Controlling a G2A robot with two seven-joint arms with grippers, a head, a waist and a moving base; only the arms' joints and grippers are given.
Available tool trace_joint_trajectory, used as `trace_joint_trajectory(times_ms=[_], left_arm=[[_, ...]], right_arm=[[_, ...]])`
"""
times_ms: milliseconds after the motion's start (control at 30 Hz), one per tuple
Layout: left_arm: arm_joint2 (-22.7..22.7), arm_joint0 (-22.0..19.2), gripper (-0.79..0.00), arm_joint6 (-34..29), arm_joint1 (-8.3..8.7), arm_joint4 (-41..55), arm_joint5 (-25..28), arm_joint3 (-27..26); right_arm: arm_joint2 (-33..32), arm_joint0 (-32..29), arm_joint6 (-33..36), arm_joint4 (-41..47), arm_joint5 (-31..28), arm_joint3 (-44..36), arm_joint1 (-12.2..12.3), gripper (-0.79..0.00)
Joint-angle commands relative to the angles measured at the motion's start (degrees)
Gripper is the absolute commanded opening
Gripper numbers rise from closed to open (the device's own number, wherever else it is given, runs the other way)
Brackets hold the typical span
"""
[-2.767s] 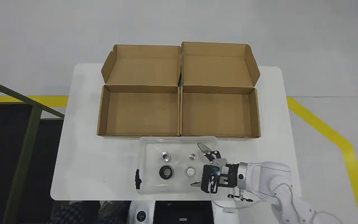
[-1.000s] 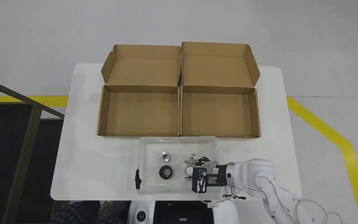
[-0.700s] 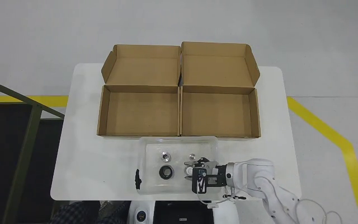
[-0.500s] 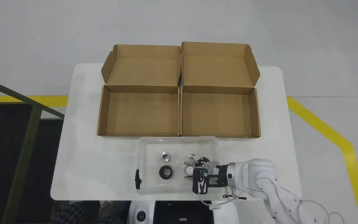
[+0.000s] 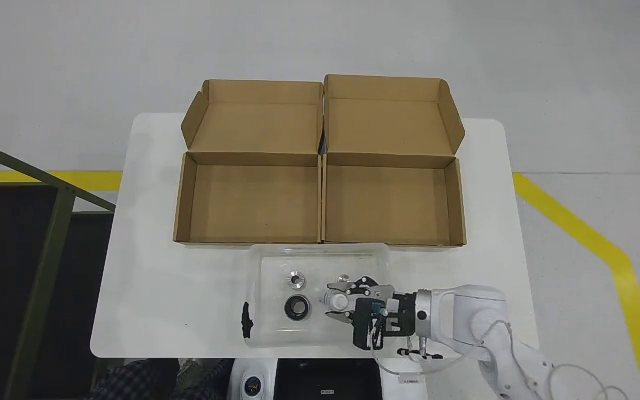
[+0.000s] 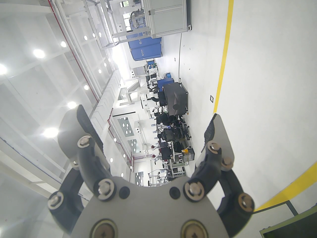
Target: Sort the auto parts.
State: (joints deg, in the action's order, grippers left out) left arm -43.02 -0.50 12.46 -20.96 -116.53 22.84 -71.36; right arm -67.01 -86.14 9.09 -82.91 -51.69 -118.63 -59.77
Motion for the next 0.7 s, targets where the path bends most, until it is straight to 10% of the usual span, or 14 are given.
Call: trace_joint_trajectory(times_ms=[0,667], left_arm=[[0.00,0.00,0.000,0.00,0.00,0.00,0.00,0.00],[0.00,0.00,0.000,0.00,0.00,0.00,0.00,0.00]], right_arm=[[-0.02,0.23,-0.96,1.70,0.54,0.09,-0.04,-0.785],[-7.83,2.53,-9.25,24.07,4.48,2.31,0.13,-0.785]])
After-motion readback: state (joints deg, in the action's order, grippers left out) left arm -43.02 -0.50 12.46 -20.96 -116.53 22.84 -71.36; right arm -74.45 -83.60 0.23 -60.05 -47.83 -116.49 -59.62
